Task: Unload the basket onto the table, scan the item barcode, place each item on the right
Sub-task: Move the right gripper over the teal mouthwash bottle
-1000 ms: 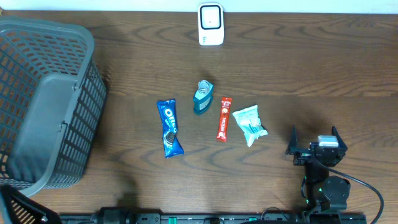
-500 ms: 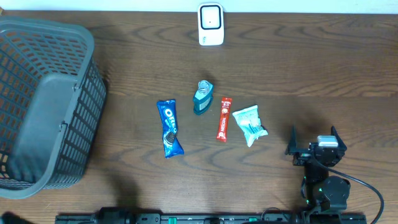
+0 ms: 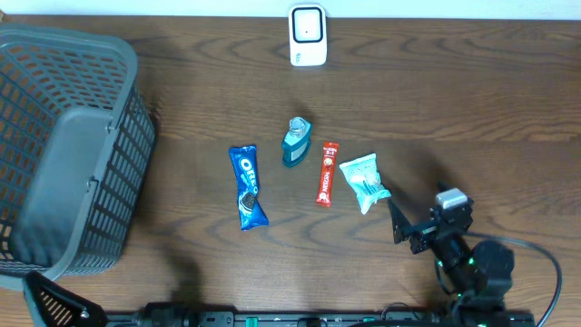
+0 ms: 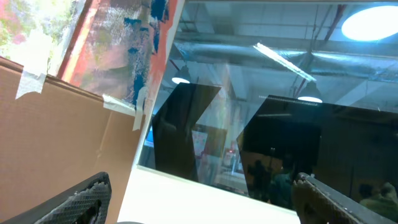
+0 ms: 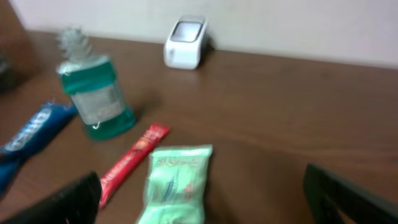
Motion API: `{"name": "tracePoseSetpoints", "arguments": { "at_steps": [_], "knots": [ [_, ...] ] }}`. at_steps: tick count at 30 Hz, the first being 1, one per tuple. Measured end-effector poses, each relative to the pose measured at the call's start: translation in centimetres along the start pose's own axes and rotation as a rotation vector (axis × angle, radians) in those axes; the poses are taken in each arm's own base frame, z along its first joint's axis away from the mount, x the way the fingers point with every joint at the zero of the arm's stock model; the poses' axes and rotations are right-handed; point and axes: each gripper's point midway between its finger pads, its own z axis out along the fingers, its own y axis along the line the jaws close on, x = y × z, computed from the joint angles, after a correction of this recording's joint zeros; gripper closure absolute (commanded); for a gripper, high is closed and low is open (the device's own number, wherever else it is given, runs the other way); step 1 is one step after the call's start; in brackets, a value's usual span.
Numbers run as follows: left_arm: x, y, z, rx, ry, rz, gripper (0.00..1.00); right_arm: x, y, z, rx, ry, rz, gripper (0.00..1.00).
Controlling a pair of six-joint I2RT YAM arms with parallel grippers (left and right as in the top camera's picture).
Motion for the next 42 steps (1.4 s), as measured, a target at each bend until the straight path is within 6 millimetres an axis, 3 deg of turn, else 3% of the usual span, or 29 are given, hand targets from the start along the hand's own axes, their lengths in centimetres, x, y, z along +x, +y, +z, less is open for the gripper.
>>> {"name": "tracePoseSetpoints", "arguments": {
  "at_steps": [3, 11, 13, 24, 30, 34, 42],
  "knots": [
    [0.0, 0.0, 0.0, -0.003, -0.001, 0.002, 0.07, -2.1, 0.7, -0.2, -0.048, 0.090, 0.015, 0.01],
    [0.0, 0.0, 0.0, -0.004, -0.001, 0.003, 0.07, -11.6, 0.2, 0.4, -0.064, 0.221, 0.056, 0.01],
    [0.0, 0.0, 0.0, -0.004, -0.001, 0.003, 0.07, -12.6, -0.1, 0.9, -0.064, 0.221, 0.056, 0.01],
    [0.1, 0.0, 0.0, -0.004, 0.001, 0.004, 0.07, -10.5, -0.8, 6.3, -0.144, 0.310, 0.051, 0.01],
    [0.1, 0.0, 0.0, -0.004, 0.001, 0.004, 0.07, -8.9, 1.3, 9.7, -0.258, 0.395, -0.021, 0.01],
    [0.1, 0.0, 0.0, -0.004, 0.001, 0.004, 0.07, -10.3, 3.3, 11.4, -0.345, 0.397, -0.127, 0.01],
    [0.7, 0.1, 0.0, -0.006, 0.026, 0.012, 0.07, -15.3, 7.6, 13.9, -0.504, 0.373, -0.346, 0.01]
  ]
}}
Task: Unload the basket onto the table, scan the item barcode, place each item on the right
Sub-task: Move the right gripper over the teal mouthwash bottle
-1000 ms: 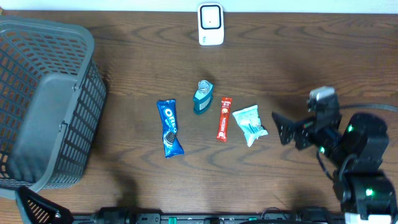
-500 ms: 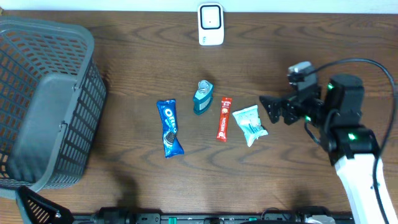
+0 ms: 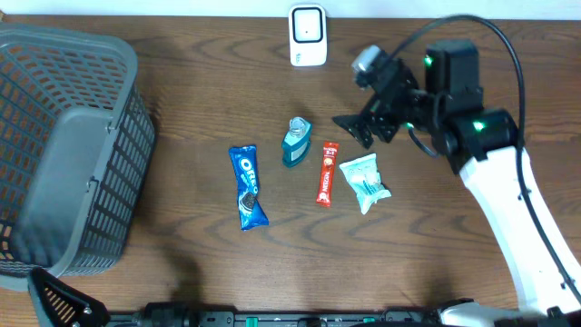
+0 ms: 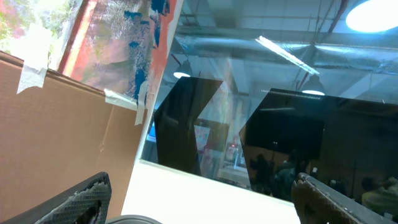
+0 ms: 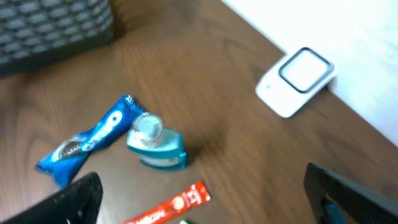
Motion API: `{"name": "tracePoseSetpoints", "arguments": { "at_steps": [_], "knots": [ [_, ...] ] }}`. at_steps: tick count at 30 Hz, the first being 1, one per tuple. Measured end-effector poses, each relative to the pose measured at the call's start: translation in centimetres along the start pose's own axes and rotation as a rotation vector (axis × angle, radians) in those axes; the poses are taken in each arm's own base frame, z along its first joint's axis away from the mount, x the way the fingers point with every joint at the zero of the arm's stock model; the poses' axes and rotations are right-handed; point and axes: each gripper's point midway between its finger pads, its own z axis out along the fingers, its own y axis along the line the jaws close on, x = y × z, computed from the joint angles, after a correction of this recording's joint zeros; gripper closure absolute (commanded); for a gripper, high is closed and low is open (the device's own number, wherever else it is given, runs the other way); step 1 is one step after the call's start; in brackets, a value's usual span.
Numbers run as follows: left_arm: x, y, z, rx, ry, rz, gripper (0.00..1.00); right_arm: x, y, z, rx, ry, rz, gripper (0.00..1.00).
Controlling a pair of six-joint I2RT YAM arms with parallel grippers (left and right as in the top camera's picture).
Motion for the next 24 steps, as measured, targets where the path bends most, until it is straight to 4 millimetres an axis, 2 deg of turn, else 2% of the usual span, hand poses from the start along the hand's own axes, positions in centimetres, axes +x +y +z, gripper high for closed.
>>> {"name": "tracePoseSetpoints", "arguments": {
  "at_steps": [4, 11, 24],
  "knots": [
    [0.1, 0.0, 0.0, 0.000, 0.002, 0.001, 0.07, 0.1, 0.8, 1.9, -0.099, 0.103, -0.086, 0.01],
    [0.3, 0.0, 0.0, -0.001, 0.013, 0.004, 0.07, 3.9, 1.4, 5.0, -0.297, 0.310, -0.229, 0.01],
    [1.5, 0.1, 0.0, -0.004, 0.060, 0.020, 0.07, 4.4, 3.2, 7.4, -0.457, 0.295, -0.656, 0.04]
  ]
}}
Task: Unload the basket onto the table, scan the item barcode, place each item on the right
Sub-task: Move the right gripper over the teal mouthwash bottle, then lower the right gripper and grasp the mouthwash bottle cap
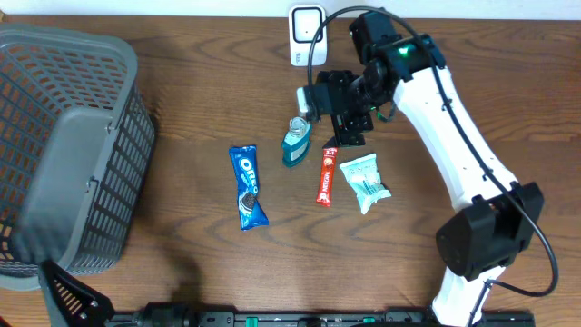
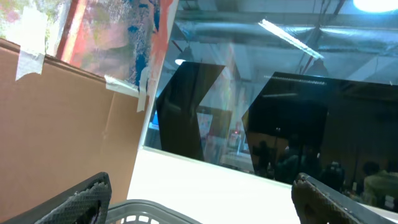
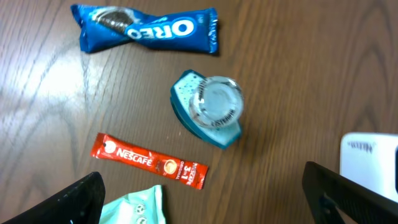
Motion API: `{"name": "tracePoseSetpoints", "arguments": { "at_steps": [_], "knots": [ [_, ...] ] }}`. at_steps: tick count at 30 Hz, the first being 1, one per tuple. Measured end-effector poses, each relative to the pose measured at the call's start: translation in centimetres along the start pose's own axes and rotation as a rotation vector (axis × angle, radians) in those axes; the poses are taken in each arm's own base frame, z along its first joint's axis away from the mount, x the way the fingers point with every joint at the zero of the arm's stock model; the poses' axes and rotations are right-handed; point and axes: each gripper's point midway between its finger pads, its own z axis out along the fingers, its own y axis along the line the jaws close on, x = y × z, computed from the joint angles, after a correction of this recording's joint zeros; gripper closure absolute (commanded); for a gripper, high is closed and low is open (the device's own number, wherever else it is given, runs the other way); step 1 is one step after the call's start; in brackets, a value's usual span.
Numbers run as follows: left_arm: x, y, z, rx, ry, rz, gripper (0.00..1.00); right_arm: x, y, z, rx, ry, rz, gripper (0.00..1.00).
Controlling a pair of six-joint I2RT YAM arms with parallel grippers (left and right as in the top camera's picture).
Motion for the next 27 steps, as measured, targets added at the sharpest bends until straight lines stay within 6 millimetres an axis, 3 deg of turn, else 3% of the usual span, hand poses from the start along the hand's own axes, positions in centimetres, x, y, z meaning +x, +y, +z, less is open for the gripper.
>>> {"name": "tracePoseSetpoints", "arguments": {
  "at_steps": [8, 13, 21, 27],
  "knots": [
    [1.6, 0.1, -0.1, -0.004, 0.063, 0.021, 0.07, 0.5, 0.3, 2.6, -0.050, 0.059, -0.132, 0.06],
    [2.3, 0.2, -0.1, -0.006, 0.092, 0.030, 0.07, 0.2, -0.6, 4.4, -0.032, 0.091, -0.207, 0.07],
    [2.9, 0.2, -0.2, -0.008, 0.115, 0.038, 0.07, 1.7, -1.0, 8.3, -0.077, 0.138, -0.221, 0.09],
    [3.5, 0.3, -0.2, -0.010, 0.141, 0.046, 0.07, 1.3, -0.8, 10.0, -0.092, 0.157, -0.258, 0.20]
  ]
}}
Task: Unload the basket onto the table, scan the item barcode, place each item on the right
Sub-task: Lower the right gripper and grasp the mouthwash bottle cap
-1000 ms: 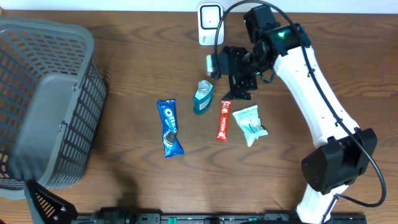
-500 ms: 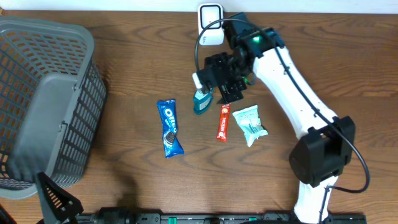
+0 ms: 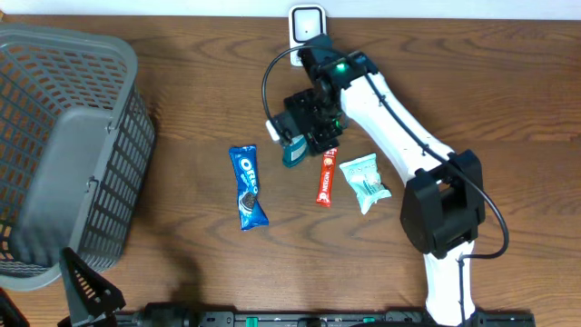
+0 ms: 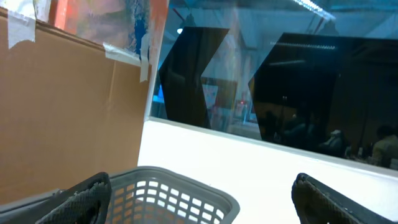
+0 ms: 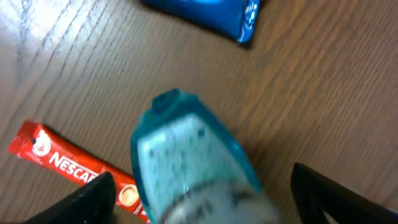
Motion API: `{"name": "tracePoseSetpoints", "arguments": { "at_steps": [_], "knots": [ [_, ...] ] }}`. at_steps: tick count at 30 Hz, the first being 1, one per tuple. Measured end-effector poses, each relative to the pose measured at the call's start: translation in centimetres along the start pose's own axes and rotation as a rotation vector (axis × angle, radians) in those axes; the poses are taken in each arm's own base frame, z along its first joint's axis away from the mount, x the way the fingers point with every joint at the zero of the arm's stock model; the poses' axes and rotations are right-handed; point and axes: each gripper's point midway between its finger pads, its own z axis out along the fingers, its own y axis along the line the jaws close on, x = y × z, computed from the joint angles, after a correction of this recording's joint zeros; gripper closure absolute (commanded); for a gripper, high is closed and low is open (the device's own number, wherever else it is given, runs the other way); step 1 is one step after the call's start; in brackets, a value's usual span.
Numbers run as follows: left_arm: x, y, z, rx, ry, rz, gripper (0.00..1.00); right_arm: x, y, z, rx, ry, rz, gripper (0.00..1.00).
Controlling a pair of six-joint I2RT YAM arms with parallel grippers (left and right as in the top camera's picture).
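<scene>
The teal mouthwash bottle (image 3: 292, 153) stands on the table between the blue Oreo pack (image 3: 246, 186) and the red Nescafe stick (image 3: 327, 174). My right gripper (image 3: 305, 134) hangs right over the bottle. In the right wrist view the bottle (image 5: 189, 155) fills the gap of the right gripper (image 5: 202, 202), which is open, its fingers (image 5: 93, 196) apart from the bottle on both sides. The white scanner (image 3: 308, 34) stands at the table's back edge. The left gripper (image 4: 202, 199) is open and holds nothing.
A grey mesh basket (image 3: 64, 145) takes up the left of the table; its rim (image 4: 180, 190) shows between the left fingers. A pale green packet (image 3: 365, 182) lies right of the Nescafe stick (image 5: 56, 158). The Oreo pack's end (image 5: 205, 12) lies beyond the bottle.
My right gripper has come down and to the left from above the bottle; the bottle now sits between its open fingers. The left wrist view has tipped down, showing more of the basket.
My right gripper was low at the table's front right, facing the items. Then it was raised at the back right near the scanner. Then it looked straight down on the bottle, and now it straddles the bottle. The items have not moved.
</scene>
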Motion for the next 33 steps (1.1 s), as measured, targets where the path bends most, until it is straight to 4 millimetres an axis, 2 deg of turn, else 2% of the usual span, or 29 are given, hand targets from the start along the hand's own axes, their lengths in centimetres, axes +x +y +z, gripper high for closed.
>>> {"name": "tracePoseSetpoints", "arguments": {
  "at_steps": [3, 4, 5, 7, 17, 23, 25, 29, 33],
  "knots": [
    [0.4, 0.0, 0.0, -0.001, 0.016, 0.005, 0.07, -0.5, -0.2, 0.1, 0.006, -0.001, -0.016, 0.32],
    [0.6, 0.0, 0.0, -0.002, 0.022, 0.007, 0.07, -0.6, -0.2, 0.2, 0.007, -0.001, -0.023, 0.38],
    [0.7, 0.0, 0.0, -0.002, 0.027, 0.009, 0.07, -0.6, -0.2, 0.2, 0.007, -0.001, -0.022, 0.50],
    [0.7, 0.1, 0.0, -0.002, 0.030, 0.010, 0.07, -0.6, -0.3, 0.2, 0.010, 0.001, -0.018, 0.62],
    [1.4, 0.1, 0.0, -0.004, 0.058, 0.018, 0.07, -0.7, -1.1, 0.2, 0.042, -0.005, 0.074, 0.81],
    [2.9, 0.3, -0.2, -0.008, 0.118, 0.038, 0.07, -0.8, -1.1, 0.1, 0.040, -0.019, 0.219, 0.80],
    [3.3, 0.3, -0.2, -0.009, 0.132, 0.043, 0.07, -1.0, -1.0, 0.1, 0.036, -0.032, 0.274, 0.76],
    [3.9, 0.4, -0.3, -0.011, 0.156, 0.051, 0.07, -1.4, -0.9, 0.1, 0.023, -0.054, 0.396, 0.75],
    [5.3, 0.5, -0.6, -0.014, 0.216, 0.070, 0.07, -1.5, -0.8, 0.0, 0.017, -0.061, 0.526, 0.74]
  ]
}}
